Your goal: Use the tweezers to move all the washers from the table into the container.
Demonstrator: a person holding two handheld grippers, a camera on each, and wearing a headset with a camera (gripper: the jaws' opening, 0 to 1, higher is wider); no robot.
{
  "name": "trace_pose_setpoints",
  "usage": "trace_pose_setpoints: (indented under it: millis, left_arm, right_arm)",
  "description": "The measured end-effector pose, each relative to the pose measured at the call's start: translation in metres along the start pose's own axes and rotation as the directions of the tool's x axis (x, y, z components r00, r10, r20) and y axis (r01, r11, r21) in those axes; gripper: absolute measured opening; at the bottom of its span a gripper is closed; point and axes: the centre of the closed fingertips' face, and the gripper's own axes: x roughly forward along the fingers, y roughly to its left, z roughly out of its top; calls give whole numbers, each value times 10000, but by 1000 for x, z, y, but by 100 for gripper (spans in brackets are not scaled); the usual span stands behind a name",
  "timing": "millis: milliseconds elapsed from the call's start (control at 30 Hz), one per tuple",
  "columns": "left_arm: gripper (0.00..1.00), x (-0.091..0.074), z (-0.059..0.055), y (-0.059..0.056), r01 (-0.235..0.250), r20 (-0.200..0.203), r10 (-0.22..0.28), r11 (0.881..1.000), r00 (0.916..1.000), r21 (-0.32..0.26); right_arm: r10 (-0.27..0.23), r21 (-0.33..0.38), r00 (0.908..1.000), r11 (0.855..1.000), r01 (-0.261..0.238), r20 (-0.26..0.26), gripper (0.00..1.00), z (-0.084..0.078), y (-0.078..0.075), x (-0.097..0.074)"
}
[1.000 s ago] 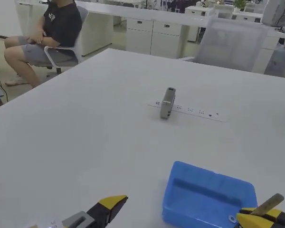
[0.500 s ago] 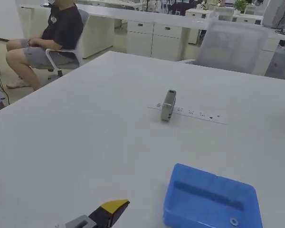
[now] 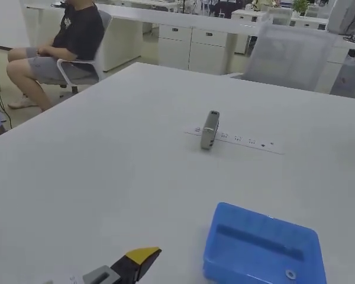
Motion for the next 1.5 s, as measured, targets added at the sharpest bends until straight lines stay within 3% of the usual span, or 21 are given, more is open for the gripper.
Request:
trace_pose_setpoints:
  millis: [133,267,467,600,733,1067,1300,1500]
  left_arm:
    - [83,0,0,0,2,9,-2,10000,10000,11]
    - [83,0,0,0,-10,-15,10,10000,10000,35]
    - [82,0,0,0,-8,-18,8,10000,10000,50]
    - [82,0,0,1,-32,-14,32,10000,10000,42]
    - [82,0,0,0,-39,-12,39,10000,10000,33]
    - [82,-1,0,0,-38,-44,39,10000,10000,57]
    - [81,-1,0,-1,-26,-60,26,10000,10000,87]
    - [81,-1,-1,-1,-12,-105,13,9999,9999,111]
  right_arm:
    - [54,-934,9997,9956,-75,-227,4,-1,9,0]
    - [1,-1963,9987,9805,-100,-503,4,-4,15,-1]
    - [-178,-2471,9973,9690,-2,-708,2,-6,15,-1]
    - [-206,-2095,9979,9778,73,-611,2,-3,13,-1]
    - [-100,-1426,9999,9897,102,26,2,14,12,-5]
    - [-261,-675,9932,9971,339,1137,2,52,2,-20]
    - [-691,-327,9850,9966,752,1580,2,70,-13,-25]
    - [-1295,-123,9778,9910,1334,1644,2,79,-33,-23]
